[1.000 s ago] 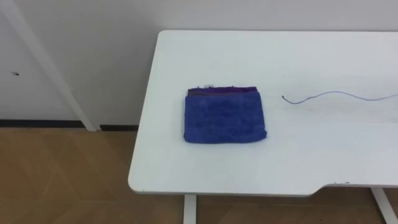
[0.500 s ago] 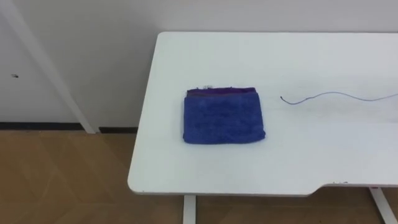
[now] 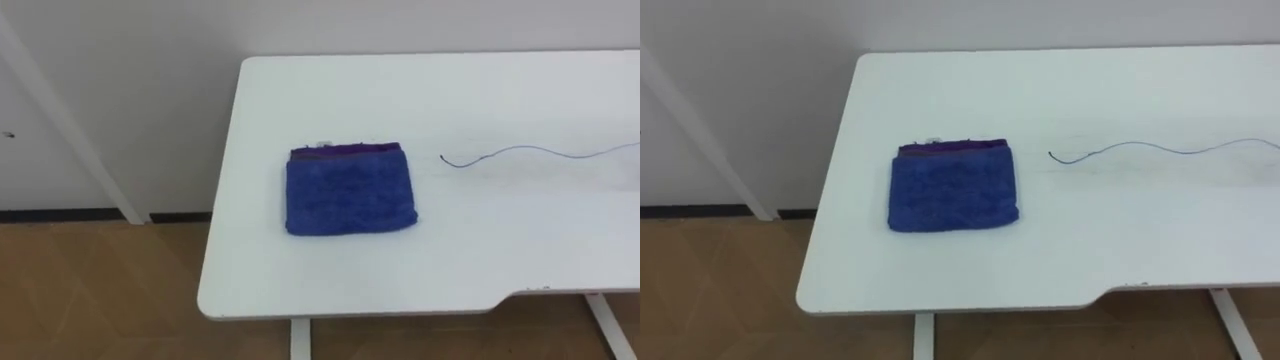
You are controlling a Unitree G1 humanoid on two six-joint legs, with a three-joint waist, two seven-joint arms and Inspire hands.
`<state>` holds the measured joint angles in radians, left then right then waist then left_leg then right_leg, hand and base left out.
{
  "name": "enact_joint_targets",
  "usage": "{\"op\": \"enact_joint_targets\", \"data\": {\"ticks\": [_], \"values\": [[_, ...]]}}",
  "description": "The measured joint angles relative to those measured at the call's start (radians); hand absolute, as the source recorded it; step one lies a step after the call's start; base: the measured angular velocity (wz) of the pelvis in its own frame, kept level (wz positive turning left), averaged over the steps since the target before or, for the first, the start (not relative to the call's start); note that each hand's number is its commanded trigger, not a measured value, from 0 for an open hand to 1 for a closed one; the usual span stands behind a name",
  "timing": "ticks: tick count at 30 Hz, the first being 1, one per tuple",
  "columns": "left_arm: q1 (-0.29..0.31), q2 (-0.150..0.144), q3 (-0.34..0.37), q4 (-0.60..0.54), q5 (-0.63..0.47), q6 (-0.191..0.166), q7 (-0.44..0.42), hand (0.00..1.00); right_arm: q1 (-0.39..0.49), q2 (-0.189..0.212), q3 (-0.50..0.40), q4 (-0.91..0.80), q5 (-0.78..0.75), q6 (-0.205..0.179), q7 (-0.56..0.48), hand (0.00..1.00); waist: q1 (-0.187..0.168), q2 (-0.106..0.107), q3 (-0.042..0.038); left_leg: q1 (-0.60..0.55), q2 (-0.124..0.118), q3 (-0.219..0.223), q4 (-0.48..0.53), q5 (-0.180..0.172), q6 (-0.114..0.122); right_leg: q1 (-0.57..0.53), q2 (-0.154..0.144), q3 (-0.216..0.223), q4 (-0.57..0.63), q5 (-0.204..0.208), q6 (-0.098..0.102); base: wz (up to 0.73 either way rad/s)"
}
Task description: Wipe table
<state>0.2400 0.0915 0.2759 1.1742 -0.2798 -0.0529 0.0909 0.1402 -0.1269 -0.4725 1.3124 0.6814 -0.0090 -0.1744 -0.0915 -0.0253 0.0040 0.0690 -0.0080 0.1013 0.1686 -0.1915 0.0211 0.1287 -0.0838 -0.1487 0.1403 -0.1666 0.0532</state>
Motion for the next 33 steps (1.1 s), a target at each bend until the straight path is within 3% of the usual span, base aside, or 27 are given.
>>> {"op": "enact_joint_targets", "data": {"ticks": [2, 5, 10, 16, 18, 26, 33], "values": [[0.007, 0.003, 0.028, -0.015, 0.007, 0.004, 0.015, 0.0, 0.001, -0.013, -0.088, -0.029, -0.003, 0.0, -0.079, 0.0, -0.017, -0.012, -0.0023, 0.0, -0.004, -0.004, -0.001, -0.001, 0.001, -0.002, -0.004, 0.002, 0.0, -0.008, 0.003, -0.03], [0.014, 0.019, 0.03, -0.02, 0.008, 0.005, 0.016, 0.0, -0.004, -0.04, -0.138, -0.099, -0.028, -0.002, -0.213, 0.0, -0.018, -0.022, -0.0033, 0.001, -0.004, 0.008, 0.001, -0.001, 0.002, -0.014, -0.006, 0.015, 0.015, -0.015, 0.003, -0.11], [0.007, 0.038, 0.016, -0.029, 0.047, 0.011, 0.012, 0.0, -0.045, -0.099, -0.138, -0.237, -0.169, -0.037, -0.421, 0.0, -0.014, -0.032, -0.0043, -0.007, -0.004, 0.021, 0.002, -0.001, 0.003, -0.03, -0.005, 0.024, 0.019, -0.015, 0.003, -0.05], [-0.003, 0.046, -0.026, -0.067, 0.079, 0.013, 0.01, 0.0, -0.09, -0.119, -0.095, -0.47, -0.384, -0.061, -0.59, 0.0, 0.011, -0.038, -0.0035, -0.024, -0.003, 0.021, -0.001, 0.0, 0.002, -0.048, -0.004, 0.022, 0.03, -0.016, 0.004, 0.0], [-0.005, 0.049, -0.031, -0.066, 0.081, 0.013, 0.01, 0.0, -0.088, -0.12, -0.059, -0.621, -0.532, -0.066, -0.642, 0.0, 0.02, -0.038, -0.0027, -0.024, -0.002, 0.021, -0.003, 0.0, 0.002, -0.049, -0.004, 0.017, 0.03, -0.016, 0.004, 0.0], [-0.008, 0.058, -0.085, -0.06, 0.088, 0.013, 0.013, 0.0, -0.078, -0.124, 0.063, -1.064, -0.943, -0.089, -0.674, 0.0, 0.054, -0.039, -0.0022, -0.024, -0.001, 0.023, -0.005, 0.0, 0.002, -0.057, -0.003, 0.009, 0.03, -0.016, 0.003, 0.0], [-0.012, 0.058, -0.106, -0.062, 0.1, 0.012, -0.006, 0.0, -0.083, -0.157, 0.151, -1.228, -1.089, -0.115, -0.646, 0.0, 0.099, -0.049, -0.001, -0.031, 0.0, 0.014, -0.004, 0.0, 0.002, -0.058, -0.004, -0.004, 0.031, -0.015, 0.003, 0.04]]}}
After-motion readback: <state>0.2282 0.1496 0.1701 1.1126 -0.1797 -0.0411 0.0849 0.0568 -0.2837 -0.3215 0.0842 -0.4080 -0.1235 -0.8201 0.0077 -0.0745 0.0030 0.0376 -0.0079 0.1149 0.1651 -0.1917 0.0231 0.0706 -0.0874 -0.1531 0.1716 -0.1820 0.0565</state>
